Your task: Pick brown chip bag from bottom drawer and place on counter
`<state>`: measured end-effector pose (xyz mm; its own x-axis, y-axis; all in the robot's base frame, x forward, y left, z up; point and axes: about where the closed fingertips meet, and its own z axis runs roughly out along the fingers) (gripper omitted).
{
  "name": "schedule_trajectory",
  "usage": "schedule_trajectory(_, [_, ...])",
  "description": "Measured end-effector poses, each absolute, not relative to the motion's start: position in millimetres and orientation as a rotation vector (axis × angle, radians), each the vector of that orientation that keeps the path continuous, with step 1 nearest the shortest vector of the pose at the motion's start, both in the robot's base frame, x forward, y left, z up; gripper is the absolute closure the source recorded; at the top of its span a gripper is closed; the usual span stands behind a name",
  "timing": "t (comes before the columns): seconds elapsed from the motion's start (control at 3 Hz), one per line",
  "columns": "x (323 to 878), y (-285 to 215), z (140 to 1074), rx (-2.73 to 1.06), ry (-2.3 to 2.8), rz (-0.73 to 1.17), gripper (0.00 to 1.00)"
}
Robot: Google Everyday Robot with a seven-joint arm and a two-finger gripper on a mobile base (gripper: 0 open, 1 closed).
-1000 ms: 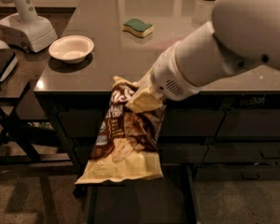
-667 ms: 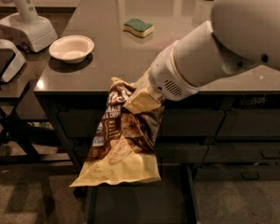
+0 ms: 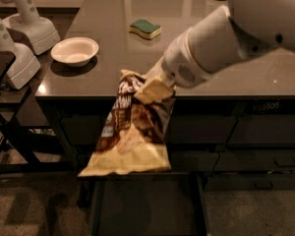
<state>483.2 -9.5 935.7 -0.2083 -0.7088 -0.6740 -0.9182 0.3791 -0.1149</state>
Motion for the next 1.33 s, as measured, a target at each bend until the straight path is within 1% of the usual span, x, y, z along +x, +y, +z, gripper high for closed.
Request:
schedule_trajectory(0.33, [523, -18, 949, -1.378, 1.982, 0.440, 1.00])
schedule_trajectory(0.67, [522, -18, 949, -1.379, 1.983, 0.440, 1.00])
schedule_trajectory(1.33, [588, -19, 951, -1.329, 1.949, 0.505, 1.00])
